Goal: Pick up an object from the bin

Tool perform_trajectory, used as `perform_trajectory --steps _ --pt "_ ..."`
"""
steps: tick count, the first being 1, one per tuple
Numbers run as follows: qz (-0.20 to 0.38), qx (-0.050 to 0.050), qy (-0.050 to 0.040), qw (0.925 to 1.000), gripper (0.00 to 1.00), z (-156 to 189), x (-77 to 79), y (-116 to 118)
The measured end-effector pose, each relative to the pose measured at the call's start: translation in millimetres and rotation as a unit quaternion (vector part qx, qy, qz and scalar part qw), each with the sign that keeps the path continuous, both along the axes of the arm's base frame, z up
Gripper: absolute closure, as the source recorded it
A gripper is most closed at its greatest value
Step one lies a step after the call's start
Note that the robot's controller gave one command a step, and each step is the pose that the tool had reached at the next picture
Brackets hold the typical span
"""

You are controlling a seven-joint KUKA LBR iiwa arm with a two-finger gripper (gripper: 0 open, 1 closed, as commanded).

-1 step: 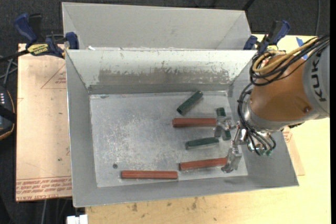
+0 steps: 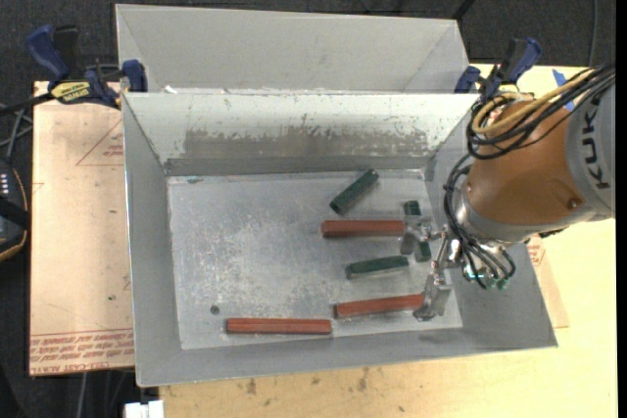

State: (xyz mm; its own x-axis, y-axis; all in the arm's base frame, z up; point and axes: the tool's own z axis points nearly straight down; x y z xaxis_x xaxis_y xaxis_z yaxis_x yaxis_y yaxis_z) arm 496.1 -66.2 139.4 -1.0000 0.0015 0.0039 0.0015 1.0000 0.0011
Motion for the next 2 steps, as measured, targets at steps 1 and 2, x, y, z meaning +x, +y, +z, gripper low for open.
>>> perform_trajectory --steps 1,2 --pt "0.024 -0.001 -0.0026 0.9997 0.00 -1 6.4 18" --pt "0.137 0.000 -0.0002 0.9906 1.00 -66 41.9 5"
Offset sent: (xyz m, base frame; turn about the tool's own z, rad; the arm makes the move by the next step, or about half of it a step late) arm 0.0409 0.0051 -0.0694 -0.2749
